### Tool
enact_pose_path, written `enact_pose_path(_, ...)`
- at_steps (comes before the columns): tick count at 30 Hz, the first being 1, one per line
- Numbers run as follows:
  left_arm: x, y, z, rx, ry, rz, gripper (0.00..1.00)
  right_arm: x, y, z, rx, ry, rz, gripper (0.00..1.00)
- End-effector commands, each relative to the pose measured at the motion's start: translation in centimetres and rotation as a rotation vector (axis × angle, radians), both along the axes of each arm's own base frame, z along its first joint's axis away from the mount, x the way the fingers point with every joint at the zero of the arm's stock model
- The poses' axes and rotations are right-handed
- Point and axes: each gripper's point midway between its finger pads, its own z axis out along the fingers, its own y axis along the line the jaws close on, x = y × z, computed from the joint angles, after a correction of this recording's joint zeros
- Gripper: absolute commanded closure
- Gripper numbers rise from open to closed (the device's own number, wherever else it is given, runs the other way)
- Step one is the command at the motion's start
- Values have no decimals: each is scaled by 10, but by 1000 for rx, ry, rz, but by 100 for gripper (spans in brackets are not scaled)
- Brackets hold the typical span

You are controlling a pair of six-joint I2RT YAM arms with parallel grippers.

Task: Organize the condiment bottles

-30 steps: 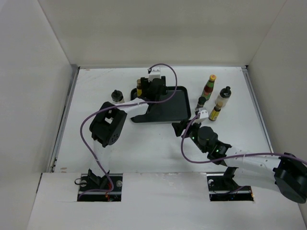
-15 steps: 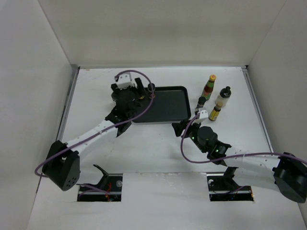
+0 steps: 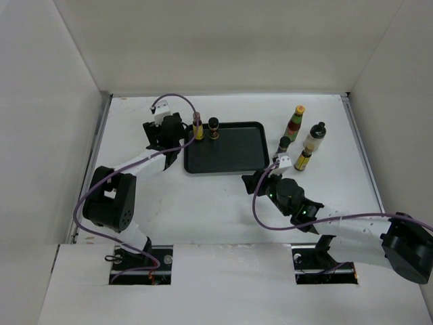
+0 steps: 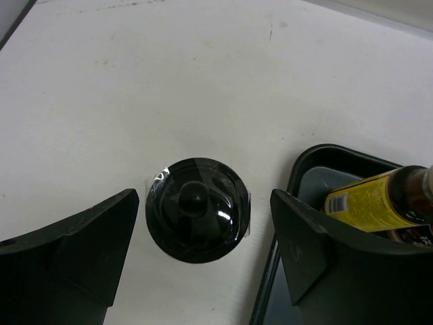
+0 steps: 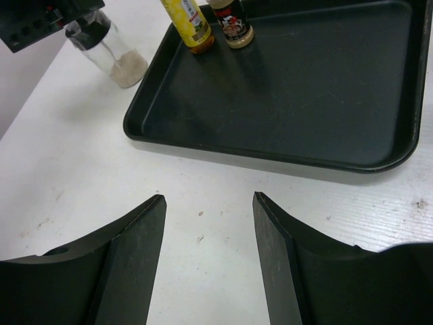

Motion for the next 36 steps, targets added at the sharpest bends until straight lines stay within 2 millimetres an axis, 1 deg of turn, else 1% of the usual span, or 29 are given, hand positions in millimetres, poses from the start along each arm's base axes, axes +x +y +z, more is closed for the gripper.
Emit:
enact_pose_path(1, 20, 0, 22, -44, -58, 11, 22, 4, 6, 17, 56, -35, -1, 39)
enact_pose_path(5, 32, 0, 13, -44, -39, 13, 24, 5, 6, 16, 50, -31, 0, 39)
enact_pose_path(8, 35, 1, 4, -43, -15, 12, 26, 4, 6, 18, 58, -35, 4, 39)
enact_pose_path(13, 23, 4, -15, -71, 18, 29, 23, 2, 4, 20, 65, -41, 4, 38)
enact_pose_path(15, 21, 4, -18, -75, 21, 30, 24, 3, 4, 20, 62, -38, 2, 38)
enact_pose_path(16, 20, 4, -18, -76, 20, 30, 26, 3, 5, 19, 59, -36, 2, 38)
enact_pose_path(17, 20, 4, -18, -77, 17, 30, 33, 3, 4, 20, 59, -38, 0, 38)
enact_pose_path(19, 21, 5, -12, -76, 5, 32, 50, 3, 4, 20, 62, -39, -1, 38)
enact_pose_path(21, 19, 4, 0, -77, -17, 30, 61, 3, 4, 19, 58, -35, 1, 39)
enact_pose_path(22, 16, 4, 10, -83, -38, 29, 65, 3, 4, 20, 61, -38, 1, 39)
enact_pose_path(23, 4, 7, 40, -91, -113, 44, 66, 2, 2, 22, 71, -46, -1, 39)
enact_pose_path(24, 2, 7, 44, -92, -123, 46, 66, 2, 2, 22, 71, -46, -1, 39)
enact_pose_path(25, -5, 8, 56, -88, -152, 51, 66, 3, 2, 22, 71, -46, -2, 39)
enact_pose_path(27, -18, 0, 76, -87, -199, 26, 66, 3, 2, 21, 66, -42, -4, 39)
enact_pose_path(29, -27, -15, 87, -91, -224, -21, 66, 3, 2, 22, 71, -44, -4, 39)
enact_pose_path(31, -34, -35, 88, -99, -223, -76, 66, 3, 2, 20, 68, -43, -5, 39)
enact_pose_path(36, -48, -88, 71, -120, -198, -205, 66, 4, 0, 19, 65, -40, -12, 39)
